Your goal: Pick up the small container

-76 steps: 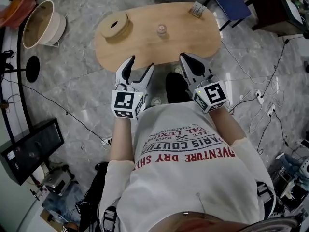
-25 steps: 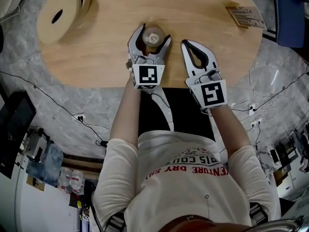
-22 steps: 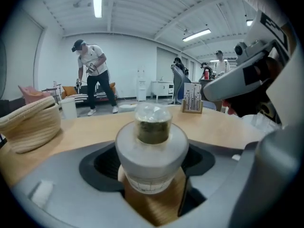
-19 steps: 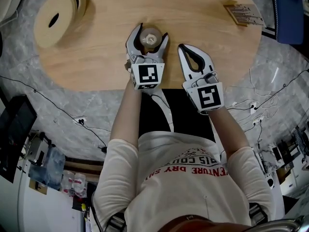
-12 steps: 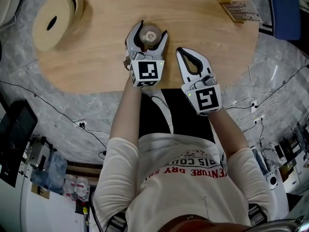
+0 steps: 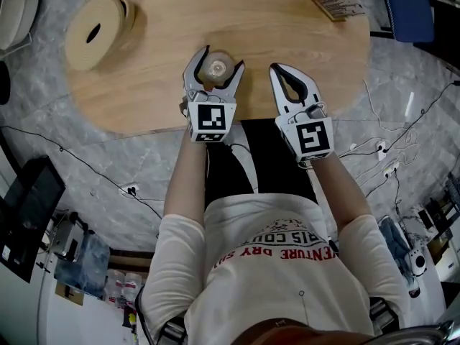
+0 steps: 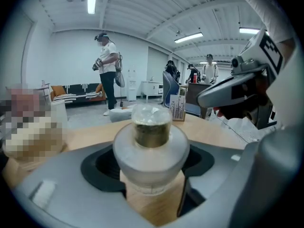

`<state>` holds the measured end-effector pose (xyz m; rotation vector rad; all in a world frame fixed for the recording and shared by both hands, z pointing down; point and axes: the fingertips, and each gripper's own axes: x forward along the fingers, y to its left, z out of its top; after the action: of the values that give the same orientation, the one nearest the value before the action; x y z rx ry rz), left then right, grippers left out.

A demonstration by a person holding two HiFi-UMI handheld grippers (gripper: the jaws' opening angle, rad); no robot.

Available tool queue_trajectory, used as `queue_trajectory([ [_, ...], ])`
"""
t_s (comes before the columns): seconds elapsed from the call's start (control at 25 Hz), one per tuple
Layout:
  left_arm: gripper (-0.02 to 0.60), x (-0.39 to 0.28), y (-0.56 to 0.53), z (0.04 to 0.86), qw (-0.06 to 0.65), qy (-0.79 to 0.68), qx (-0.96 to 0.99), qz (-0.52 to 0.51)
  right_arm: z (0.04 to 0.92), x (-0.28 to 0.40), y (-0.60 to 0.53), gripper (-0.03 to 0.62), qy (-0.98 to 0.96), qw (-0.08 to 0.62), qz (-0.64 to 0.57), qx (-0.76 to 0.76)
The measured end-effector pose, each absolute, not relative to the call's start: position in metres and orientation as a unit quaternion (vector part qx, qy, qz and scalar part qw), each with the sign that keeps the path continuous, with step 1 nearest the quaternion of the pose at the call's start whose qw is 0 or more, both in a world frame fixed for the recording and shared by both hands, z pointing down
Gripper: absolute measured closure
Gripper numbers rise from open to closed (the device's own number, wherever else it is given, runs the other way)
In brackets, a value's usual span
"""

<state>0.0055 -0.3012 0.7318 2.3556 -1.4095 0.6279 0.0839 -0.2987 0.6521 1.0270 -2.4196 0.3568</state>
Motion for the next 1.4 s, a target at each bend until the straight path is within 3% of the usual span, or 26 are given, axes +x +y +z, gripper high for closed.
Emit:
queue_trajectory([
  [0.48, 0.241, -0.017, -0.271, 0.555, 0.099, -0.487, 0.847, 0.189, 0.520, 0.078, -0.283, 0.588, -0.878, 0.213, 0.105, 0.416],
  [1.0, 0.241, -0.058, -0.248, 0.373, 0.036, -0.493, 0.859, 0.133, 0.359, 0.068, -0.274, 0.588, -0.875, 0.135, 0.039, 0.463],
  [1.4, 0.241, -0.094, -0.226, 0.290, -0.016, -0.504, 0.857, 0.110, 0.284, 0.052, -0.251, 0.588, -0.884, 0.079, 0.026, 0.460],
])
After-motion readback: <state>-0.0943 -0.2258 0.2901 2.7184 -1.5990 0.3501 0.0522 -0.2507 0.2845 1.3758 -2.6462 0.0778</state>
